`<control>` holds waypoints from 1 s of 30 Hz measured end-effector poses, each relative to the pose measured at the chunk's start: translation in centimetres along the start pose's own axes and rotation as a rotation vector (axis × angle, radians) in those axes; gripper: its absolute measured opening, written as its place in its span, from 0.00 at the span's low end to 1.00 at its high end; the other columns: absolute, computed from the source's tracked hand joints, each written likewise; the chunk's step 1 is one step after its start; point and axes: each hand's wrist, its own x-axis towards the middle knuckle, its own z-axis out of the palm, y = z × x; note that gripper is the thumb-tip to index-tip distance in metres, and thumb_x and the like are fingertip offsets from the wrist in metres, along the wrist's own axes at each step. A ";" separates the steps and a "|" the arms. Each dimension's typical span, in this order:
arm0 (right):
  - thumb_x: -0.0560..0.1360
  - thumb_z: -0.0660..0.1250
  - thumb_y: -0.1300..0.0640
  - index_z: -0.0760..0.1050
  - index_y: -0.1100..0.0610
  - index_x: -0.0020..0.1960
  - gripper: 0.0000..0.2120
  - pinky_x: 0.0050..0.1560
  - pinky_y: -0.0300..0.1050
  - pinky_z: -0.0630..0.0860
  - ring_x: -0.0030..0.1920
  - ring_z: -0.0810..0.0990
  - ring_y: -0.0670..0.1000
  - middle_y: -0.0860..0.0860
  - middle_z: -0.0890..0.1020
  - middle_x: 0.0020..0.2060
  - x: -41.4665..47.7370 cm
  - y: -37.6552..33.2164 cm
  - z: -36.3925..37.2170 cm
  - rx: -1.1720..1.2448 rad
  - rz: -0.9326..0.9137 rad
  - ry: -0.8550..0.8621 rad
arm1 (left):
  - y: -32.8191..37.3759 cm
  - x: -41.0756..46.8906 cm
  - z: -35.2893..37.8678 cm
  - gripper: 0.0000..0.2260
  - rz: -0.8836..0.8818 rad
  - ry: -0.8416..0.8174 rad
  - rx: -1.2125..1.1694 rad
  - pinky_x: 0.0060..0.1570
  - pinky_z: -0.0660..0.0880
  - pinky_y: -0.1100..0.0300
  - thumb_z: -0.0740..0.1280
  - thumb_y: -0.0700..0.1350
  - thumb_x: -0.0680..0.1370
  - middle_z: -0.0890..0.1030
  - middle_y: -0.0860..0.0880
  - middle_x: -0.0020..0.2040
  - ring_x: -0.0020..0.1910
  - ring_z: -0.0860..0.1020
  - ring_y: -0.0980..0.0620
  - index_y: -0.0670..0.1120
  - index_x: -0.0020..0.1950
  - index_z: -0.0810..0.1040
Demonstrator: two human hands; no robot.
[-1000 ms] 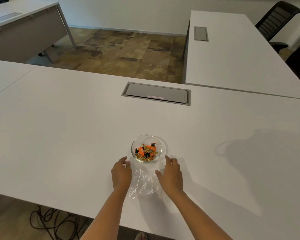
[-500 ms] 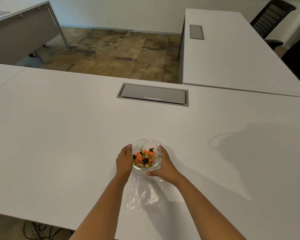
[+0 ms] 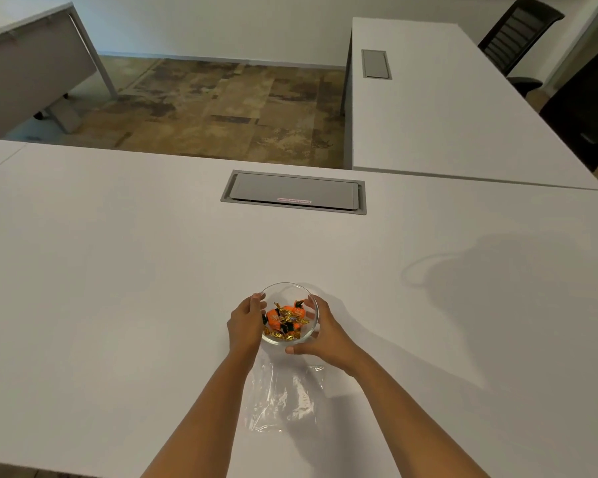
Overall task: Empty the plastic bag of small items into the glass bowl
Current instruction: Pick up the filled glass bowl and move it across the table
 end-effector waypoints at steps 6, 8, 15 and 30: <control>0.63 0.78 0.55 0.53 0.44 0.72 0.47 0.66 0.48 0.71 0.71 0.65 0.53 0.49 0.62 0.73 -0.6 -1.4 -3.3 0.073 -0.019 0.064 | 2.8 0.2 1.5 0.16 0.068 -0.088 -0.031 0.62 0.74 0.49 0.55 0.47 0.81 0.81 0.41 0.61 0.56 0.78 0.46 0.45 0.63 0.77; 0.63 0.79 0.57 0.53 0.46 0.73 0.48 0.66 0.50 0.70 0.72 0.65 0.53 0.49 0.61 0.74 -0.8 -2.0 -4.9 0.090 -0.029 0.084 | 4.0 0.0 2.5 0.16 0.094 -0.124 -0.037 0.60 0.74 0.50 0.55 0.47 0.81 0.80 0.41 0.61 0.54 0.78 0.47 0.44 0.63 0.77; 0.64 0.77 0.60 0.53 0.49 0.74 0.47 0.67 0.52 0.69 0.72 0.64 0.55 0.50 0.60 0.75 -2.2 -3.0 -12.4 0.116 -0.029 0.165 | 8.7 -1.4 8.2 0.16 0.151 -0.232 -0.033 0.62 0.73 0.48 0.55 0.47 0.82 0.78 0.41 0.64 0.62 0.77 0.43 0.44 0.65 0.75; 0.64 0.77 0.60 0.54 0.46 0.72 0.45 0.59 0.43 0.69 0.64 0.64 0.45 0.48 0.62 0.74 -3.4 1.7 -29.6 0.039 0.012 0.199 | 13.1 -3.6 23.5 0.16 0.118 -0.406 -0.008 0.60 0.75 0.48 0.57 0.46 0.81 0.77 0.41 0.64 0.64 0.75 0.42 0.43 0.67 0.74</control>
